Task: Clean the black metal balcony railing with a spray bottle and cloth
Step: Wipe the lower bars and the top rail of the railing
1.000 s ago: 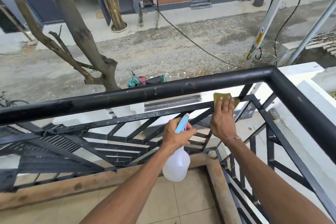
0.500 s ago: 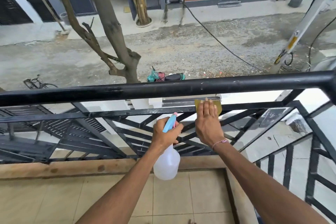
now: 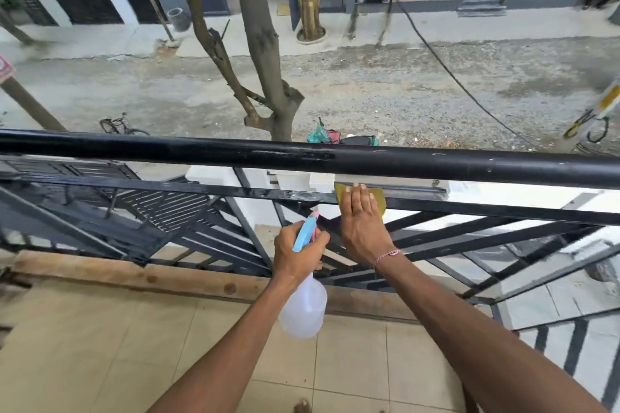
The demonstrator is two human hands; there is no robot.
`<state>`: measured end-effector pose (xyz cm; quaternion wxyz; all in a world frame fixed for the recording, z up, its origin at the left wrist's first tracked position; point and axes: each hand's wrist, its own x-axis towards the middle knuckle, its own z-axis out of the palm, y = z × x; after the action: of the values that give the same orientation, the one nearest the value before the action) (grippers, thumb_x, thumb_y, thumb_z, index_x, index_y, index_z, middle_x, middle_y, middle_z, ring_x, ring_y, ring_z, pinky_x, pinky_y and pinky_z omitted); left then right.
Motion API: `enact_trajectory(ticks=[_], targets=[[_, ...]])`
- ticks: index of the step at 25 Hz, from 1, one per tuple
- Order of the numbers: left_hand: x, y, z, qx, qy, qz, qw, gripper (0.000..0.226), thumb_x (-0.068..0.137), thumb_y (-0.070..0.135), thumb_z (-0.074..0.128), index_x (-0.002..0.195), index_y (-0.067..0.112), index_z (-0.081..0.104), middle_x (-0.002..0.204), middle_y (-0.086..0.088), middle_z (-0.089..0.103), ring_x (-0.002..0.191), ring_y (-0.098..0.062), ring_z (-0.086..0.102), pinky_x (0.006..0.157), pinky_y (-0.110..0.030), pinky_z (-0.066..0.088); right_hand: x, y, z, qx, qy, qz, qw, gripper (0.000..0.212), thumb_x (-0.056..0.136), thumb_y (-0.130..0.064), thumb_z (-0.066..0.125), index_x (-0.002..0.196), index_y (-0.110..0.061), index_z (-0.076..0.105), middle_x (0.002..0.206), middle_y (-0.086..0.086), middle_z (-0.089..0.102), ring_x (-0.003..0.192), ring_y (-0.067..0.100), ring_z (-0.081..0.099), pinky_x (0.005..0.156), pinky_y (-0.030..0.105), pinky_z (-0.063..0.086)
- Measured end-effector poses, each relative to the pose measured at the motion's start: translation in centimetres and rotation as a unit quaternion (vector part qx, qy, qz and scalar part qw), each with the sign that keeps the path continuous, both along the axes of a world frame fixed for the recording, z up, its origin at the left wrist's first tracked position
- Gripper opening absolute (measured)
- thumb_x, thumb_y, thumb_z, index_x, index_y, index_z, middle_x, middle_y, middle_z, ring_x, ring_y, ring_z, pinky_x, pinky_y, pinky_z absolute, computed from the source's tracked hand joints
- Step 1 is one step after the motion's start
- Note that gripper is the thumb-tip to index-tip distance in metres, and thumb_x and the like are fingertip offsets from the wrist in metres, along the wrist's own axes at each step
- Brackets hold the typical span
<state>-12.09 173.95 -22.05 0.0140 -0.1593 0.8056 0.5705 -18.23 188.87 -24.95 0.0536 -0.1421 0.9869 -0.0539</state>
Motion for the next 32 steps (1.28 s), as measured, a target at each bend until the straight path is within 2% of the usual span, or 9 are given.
enact_trajectory(ticks=[2,5,7,9,13,19,23,27,32], targets=[[0.2,-2.1,-0.1,0.009,0.003,0.015,1.000,0.017,0.087,0.017,0.072,0.071,0.014,0.066,0.074,-0.024,0.066,0.059,-0.020,0.063,0.049,-0.028,0.055,-0.6,-3.0,0.3,-0.002,-0.008,0.018,1.000,0.065,0.108,-0.025,0.023,0.155,0.006,-0.008,0.162,0.032,-0.006,0.152,0.044,-0.008,0.120,0.047,-0.010],[0.4,-5.4,0.0,0.014,0.012,0.033,0.999,0.019,0.085,0.029,0.070,0.080,0.010,0.071,0.074,-0.023,0.065,0.062,-0.021,0.062,0.050,-0.045,0.060,-1.6,-8.0,0.6,-0.006,-0.020,0.044,0.999,0.064,0.107,-0.024,0.024,0.154,0.008,-0.006,0.162,0.032,-0.006,0.152,0.044,-0.008,0.122,0.047,-0.007],[0.5,-7.3,0.2,0.010,0.014,0.052,0.999,0.018,0.081,0.036,0.066,0.078,0.019,0.071,0.072,-0.021,0.065,0.060,-0.020,0.061,0.055,-0.050,0.059,-2.4,-11.2,0.8,-0.007,-0.033,0.051,0.998,0.061,0.107,-0.020,0.023,0.154,0.009,-0.003,0.162,0.033,-0.006,0.151,0.045,-0.007,0.122,0.047,-0.006],[0.6,-8.8,0.4,0.010,0.018,0.060,0.998,0.013,0.085,0.031,0.067,0.077,0.021,0.070,0.072,-0.022,0.065,0.058,-0.018,0.060,0.053,-0.042,0.058,-3.4,-14.0,0.9,0.001,-0.052,0.062,0.997,0.060,0.107,-0.017,0.026,0.154,0.008,-0.002,0.162,0.033,-0.007,0.151,0.045,-0.007,0.123,0.047,-0.004],[0.6,-10.8,0.2,0.018,0.017,0.071,0.997,0.018,0.093,0.015,0.067,0.077,0.007,0.069,0.064,-0.011,0.063,0.056,-0.014,0.061,0.050,-0.028,0.054,-3.8,-16.2,0.4,-0.001,-0.034,0.123,0.992,0.067,0.106,-0.021,0.032,0.156,0.005,-0.005,0.164,0.028,-0.007,0.153,0.040,-0.008,0.124,0.046,-0.003],[0.2,-9.6,-0.1,0.007,0.008,0.025,1.000,0.019,0.093,0.019,0.068,0.081,0.005,0.070,0.072,-0.019,0.065,0.059,-0.015,0.061,0.049,-0.028,0.055,-2.4,-11.5,-0.7,0.024,0.055,0.230,0.971,0.061,0.105,-0.026,0.014,0.159,-0.004,-0.006,0.166,0.017,-0.011,0.154,0.031,-0.009,0.123,0.038,-0.011],[-0.5,-5.9,0.3,0.006,0.007,-0.017,1.000,0.015,0.093,0.021,0.068,0.086,0.008,0.071,0.072,-0.016,0.065,0.061,-0.015,0.063,0.050,-0.028,0.056,-0.8,-5.3,-1.6,0.009,0.075,0.175,0.982,0.064,0.107,-0.024,0.031,0.159,-0.004,0.001,0.167,0.017,-0.002,0.154,0.031,-0.001,0.126,0.045,0.008],[-0.8,-1.1,0.3,0.022,-0.007,-0.060,0.998,0.016,0.093,0.021,0.069,0.084,0.008,0.069,0.069,-0.008,0.064,0.060,-0.013,0.063,0.048,-0.024,0.054,0.8,1.6,-0.3,0.006,0.073,0.102,0.992,0.066,0.105,-0.019,0.031,0.159,-0.006,-0.006,0.165,0.013,-0.011,0.153,0.026,-0.010,0.125,0.041,-0.003],[-1.0,6.1,0.2,0.018,-0.007,-0.100,0.995,0.018,0.092,0.024,0.071,0.084,0.008,0.071,0.070,-0.013,0.067,0.060,-0.015,0.064,0.053,-0.033,0.060,3.0,12.5,-0.5,-0.005,0.092,0.032,0.995,0.069,0.099,-0.006,0.031,0.159,-0.004,-0.004,0.165,0.014,-0.010,0.152,0.024,-0.011,0.122,0.037,-0.009]])
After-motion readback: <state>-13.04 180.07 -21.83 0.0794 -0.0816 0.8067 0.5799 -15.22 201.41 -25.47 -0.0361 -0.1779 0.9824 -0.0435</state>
